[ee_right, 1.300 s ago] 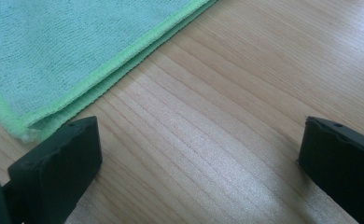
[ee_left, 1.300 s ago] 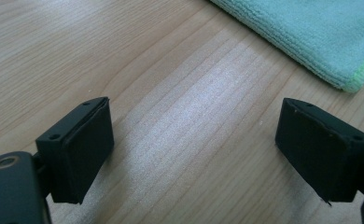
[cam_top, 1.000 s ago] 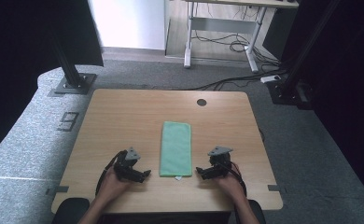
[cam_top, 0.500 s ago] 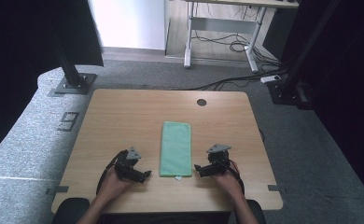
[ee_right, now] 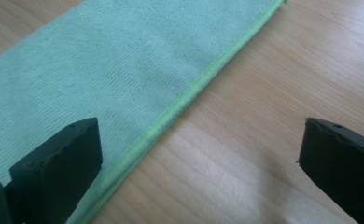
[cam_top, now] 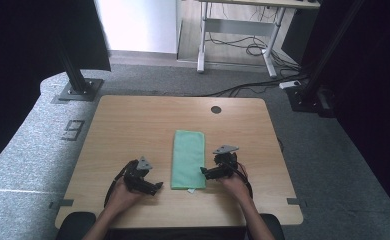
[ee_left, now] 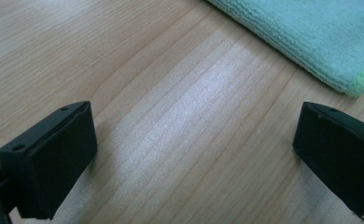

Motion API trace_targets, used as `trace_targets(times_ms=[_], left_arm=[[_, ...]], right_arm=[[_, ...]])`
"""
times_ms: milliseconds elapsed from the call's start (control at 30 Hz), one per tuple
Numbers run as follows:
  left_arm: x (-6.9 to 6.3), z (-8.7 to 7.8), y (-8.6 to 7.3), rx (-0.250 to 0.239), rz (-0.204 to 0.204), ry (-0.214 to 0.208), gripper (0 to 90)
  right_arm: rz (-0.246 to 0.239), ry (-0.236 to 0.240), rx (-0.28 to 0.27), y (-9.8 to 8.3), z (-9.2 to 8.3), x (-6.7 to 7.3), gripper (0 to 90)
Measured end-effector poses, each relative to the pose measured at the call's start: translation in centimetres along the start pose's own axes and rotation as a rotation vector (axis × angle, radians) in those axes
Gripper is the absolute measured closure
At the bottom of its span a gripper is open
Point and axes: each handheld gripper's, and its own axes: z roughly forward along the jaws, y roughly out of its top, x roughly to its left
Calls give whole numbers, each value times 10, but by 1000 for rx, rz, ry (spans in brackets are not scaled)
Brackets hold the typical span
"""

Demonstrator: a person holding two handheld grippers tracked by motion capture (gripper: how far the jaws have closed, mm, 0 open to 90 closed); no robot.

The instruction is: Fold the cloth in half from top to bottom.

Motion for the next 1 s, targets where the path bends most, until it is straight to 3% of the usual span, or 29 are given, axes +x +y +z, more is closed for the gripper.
trace_targets(times_ms=[200, 333, 533, 733, 900, 1000], left_arm=[[1, 0, 3, 17, -1, 0, 0], [5, 2, 11, 26, -5, 12, 8], [15, -1, 35, -45, -25, 23, 12], [25, 18, 68, -65, -13, 48, 13], [30, 40, 83, -77, -32, 52, 13], [28, 53, 86, -47, -28, 49, 16]], right_arm=[[-29, -22, 49, 0, 14, 3, 0], [-26, -23, 42, -2, 14, 4, 0], [0, -17, 35, -4, 14, 3, 0], [3, -23, 23, -6, 14, 3, 0], [5, -23, 22, -6, 14, 3, 0], [5, -24, 21, -6, 14, 3, 0]])
